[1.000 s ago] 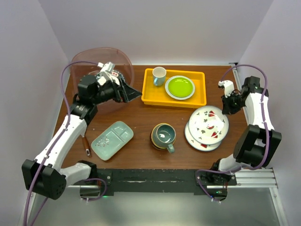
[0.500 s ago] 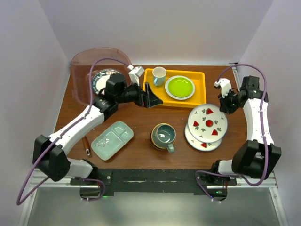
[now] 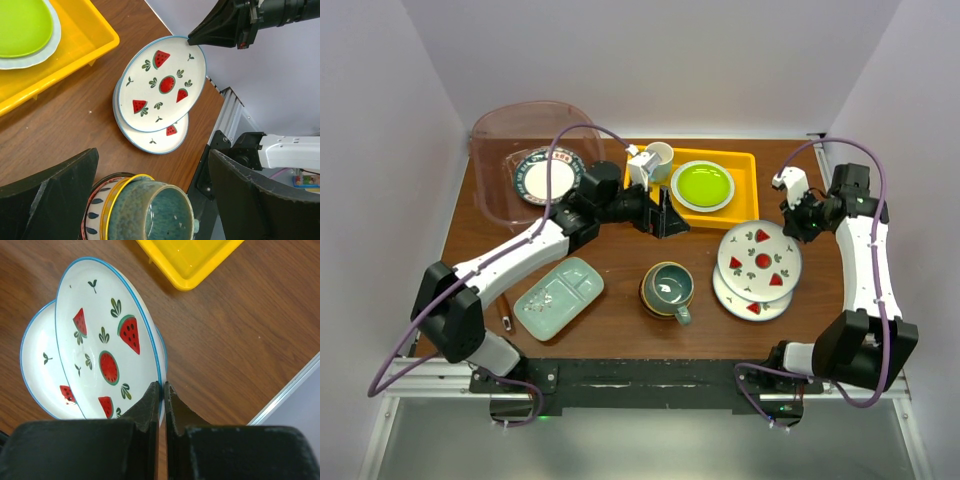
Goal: Place the mixed dishes into the plastic bin
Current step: Pick up the plate at the center of the board.
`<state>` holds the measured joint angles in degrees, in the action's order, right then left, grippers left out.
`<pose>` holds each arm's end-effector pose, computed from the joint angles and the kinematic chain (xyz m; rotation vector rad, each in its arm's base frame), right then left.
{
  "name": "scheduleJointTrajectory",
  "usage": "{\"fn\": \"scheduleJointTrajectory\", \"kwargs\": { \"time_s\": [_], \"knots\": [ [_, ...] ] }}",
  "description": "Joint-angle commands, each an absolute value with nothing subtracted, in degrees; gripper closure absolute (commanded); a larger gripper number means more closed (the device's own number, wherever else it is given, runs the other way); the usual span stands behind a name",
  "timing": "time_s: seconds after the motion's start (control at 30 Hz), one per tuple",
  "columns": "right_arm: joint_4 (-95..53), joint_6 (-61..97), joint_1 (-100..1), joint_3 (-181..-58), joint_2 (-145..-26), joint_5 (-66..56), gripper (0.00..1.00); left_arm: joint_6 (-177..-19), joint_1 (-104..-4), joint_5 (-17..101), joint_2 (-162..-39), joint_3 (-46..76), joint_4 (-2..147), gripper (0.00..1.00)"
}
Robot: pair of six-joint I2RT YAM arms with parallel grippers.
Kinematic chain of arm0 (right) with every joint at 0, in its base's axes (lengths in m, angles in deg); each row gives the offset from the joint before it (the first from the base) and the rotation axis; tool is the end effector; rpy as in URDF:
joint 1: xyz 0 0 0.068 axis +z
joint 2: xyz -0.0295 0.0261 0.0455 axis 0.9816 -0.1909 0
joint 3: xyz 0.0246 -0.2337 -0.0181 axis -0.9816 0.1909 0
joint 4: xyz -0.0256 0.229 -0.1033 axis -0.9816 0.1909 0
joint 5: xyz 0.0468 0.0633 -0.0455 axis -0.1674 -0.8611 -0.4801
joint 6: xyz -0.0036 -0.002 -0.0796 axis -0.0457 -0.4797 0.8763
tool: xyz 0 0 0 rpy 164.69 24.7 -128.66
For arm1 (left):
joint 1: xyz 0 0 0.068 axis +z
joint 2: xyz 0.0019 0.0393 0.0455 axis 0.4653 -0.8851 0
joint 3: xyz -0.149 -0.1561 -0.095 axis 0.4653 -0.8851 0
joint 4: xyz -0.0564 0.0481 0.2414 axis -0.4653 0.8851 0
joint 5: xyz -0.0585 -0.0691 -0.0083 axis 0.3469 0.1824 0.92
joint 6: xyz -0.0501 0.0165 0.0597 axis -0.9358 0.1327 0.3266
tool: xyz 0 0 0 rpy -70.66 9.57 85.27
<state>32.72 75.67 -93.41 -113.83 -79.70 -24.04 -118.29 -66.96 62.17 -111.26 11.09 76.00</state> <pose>0.2691 -0.0372 0.2521 -0.9130 2.2831 0.1361 0.2695 -0.2625 0.2788 0.5112 2.0251 -1.2711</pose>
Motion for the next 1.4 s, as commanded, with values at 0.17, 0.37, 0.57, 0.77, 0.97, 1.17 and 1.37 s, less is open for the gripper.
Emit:
{"fn": "scheduleJointTrajectory", "kwargs": {
  "time_s": [0.17,0.37,0.57,0.77,0.97,1.17,1.37],
  "knots": [
    [29.65,77.09,-92.80,-114.65,-75.72,-29.05,1.00,-115.09,-69.13,59.24,-114.11,13.55,68.92,0.04],
    [29.74,77.71,-92.36,-114.65,-74.93,-29.84,1.00,-113.77,-71.32,57.22,-116.75,13.46,64.09,0.03],
    [29.83,77.80,-92.09,-114.56,-74.14,-30.37,1.00,-110.43,-73.96,54.66,-120.88,14.77,59.26,0.05],
    [29.83,77.80,-91.74,-114.74,-73.26,-31.25,1.00,-107.36,-75.63,54.40,-126.07,17.41,56.18,0.07],
    [30.18,78.24,-91.48,-115.44,-72.73,-32.39,1.00,-104.37,-75.81,55.10,-132.39,21.01,54.69,0.08],
    [31.67,79.82,-91.21,-115.88,-71.94,-33.62,1.00,-102.26,-75.90,57.74,-138.20,25.14,53.19,0.09],
    [33.70,81.93,-91.13,-115.97,-71.06,-35.37,1.00,-99.36,-75.81,59.58,-141.89,27.87,52.05,0.10]
  ]
}}
